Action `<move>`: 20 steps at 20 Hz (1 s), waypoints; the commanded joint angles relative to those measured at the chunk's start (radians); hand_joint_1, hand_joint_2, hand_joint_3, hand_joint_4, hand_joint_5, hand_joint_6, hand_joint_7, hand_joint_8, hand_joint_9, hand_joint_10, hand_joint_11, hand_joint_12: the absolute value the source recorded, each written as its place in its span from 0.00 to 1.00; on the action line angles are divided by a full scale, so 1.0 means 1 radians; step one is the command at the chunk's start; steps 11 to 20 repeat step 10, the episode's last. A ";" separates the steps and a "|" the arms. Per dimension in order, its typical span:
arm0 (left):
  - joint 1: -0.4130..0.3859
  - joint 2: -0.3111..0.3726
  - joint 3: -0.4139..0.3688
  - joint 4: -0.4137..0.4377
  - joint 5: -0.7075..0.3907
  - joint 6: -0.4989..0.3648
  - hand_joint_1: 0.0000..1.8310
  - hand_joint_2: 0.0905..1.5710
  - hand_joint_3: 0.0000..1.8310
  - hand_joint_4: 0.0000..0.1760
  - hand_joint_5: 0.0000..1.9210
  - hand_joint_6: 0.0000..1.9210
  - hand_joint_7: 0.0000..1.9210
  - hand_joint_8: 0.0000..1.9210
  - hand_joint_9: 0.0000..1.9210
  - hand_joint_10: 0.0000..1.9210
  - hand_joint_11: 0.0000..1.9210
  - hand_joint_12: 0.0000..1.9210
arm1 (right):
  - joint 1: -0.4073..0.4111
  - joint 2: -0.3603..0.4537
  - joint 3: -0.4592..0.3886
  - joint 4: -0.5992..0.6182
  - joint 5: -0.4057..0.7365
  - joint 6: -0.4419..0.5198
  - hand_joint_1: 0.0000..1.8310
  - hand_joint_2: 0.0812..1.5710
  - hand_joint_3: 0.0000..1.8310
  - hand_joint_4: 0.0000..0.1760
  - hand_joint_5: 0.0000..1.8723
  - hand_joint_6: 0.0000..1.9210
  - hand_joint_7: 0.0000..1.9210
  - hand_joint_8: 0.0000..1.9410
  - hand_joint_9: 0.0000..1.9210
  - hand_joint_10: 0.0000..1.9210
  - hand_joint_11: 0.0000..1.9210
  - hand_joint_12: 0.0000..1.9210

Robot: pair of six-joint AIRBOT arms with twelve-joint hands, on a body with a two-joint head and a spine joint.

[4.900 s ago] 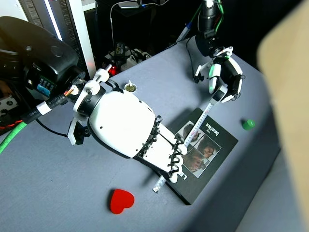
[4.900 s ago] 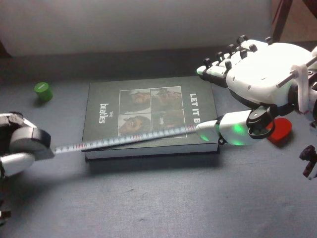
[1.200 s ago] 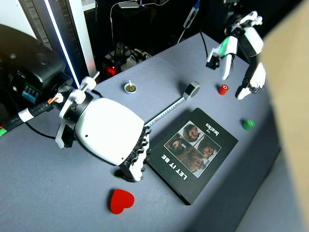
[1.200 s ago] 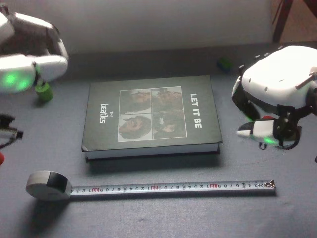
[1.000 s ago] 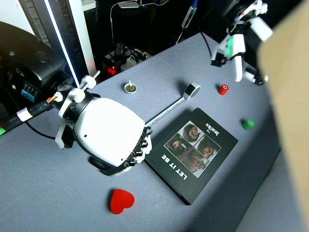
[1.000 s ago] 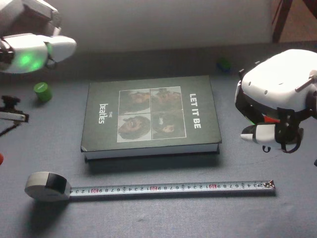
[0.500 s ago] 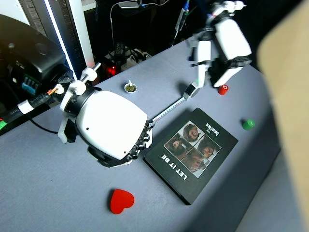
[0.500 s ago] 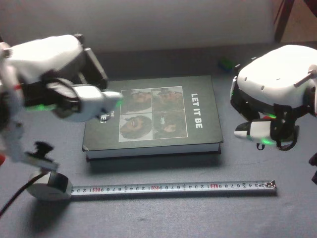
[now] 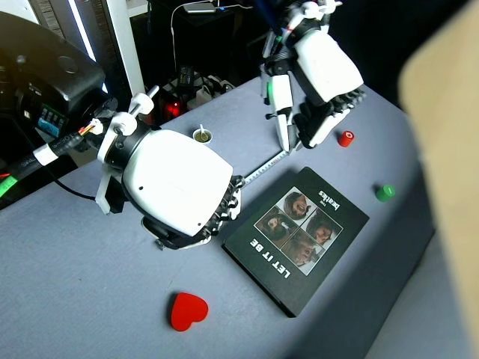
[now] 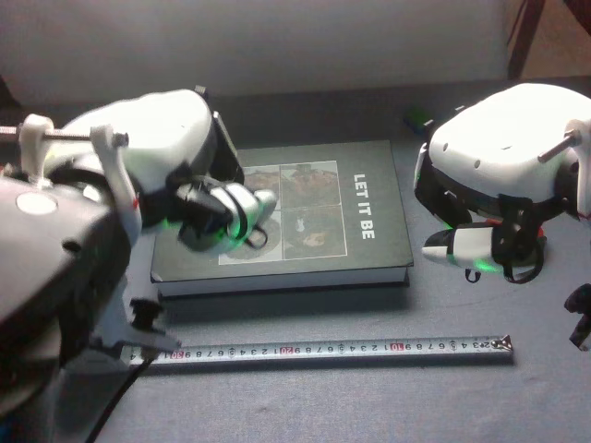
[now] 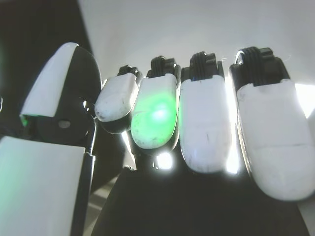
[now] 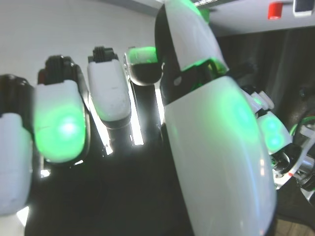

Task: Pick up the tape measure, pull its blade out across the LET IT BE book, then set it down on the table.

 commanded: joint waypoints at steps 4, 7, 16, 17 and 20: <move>0.053 -0.007 -0.046 0.106 -0.127 -0.065 0.42 0.84 0.00 1.00 0.69 1.00 0.80 1.00 0.86 1.00 0.90 1.00 | 0.007 0.003 -0.002 -0.052 0.020 0.002 0.53 0.83 0.00 0.97 0.65 1.00 0.74 1.00 0.84 1.00 0.93 1.00; 0.063 -0.004 -0.062 0.116 -0.141 -0.083 0.42 0.84 0.00 1.00 0.69 1.00 0.80 1.00 0.86 1.00 0.90 1.00 | 0.006 0.003 -0.002 -0.051 0.018 0.003 0.53 0.83 0.00 1.00 0.65 1.00 0.74 1.00 0.84 1.00 0.93 1.00; 0.057 -0.004 -0.061 0.121 -0.141 -0.084 0.42 0.84 0.00 1.00 0.69 1.00 0.80 1.00 0.86 1.00 0.90 1.00 | 0.004 0.004 -0.002 -0.051 0.014 0.001 0.53 0.83 0.00 1.00 0.64 1.00 0.74 1.00 0.84 1.00 0.93 1.00; 0.057 -0.004 -0.061 0.121 -0.141 -0.084 0.42 0.84 0.00 1.00 0.69 1.00 0.80 1.00 0.86 1.00 0.90 1.00 | 0.004 0.004 -0.002 -0.051 0.014 0.001 0.53 0.83 0.00 1.00 0.64 1.00 0.74 1.00 0.84 1.00 0.93 1.00; 0.057 -0.004 -0.061 0.121 -0.141 -0.084 0.42 0.84 0.00 1.00 0.69 1.00 0.80 1.00 0.86 1.00 0.90 1.00 | 0.004 0.004 -0.002 -0.051 0.014 0.001 0.53 0.83 0.00 1.00 0.64 1.00 0.74 1.00 0.84 1.00 0.93 1.00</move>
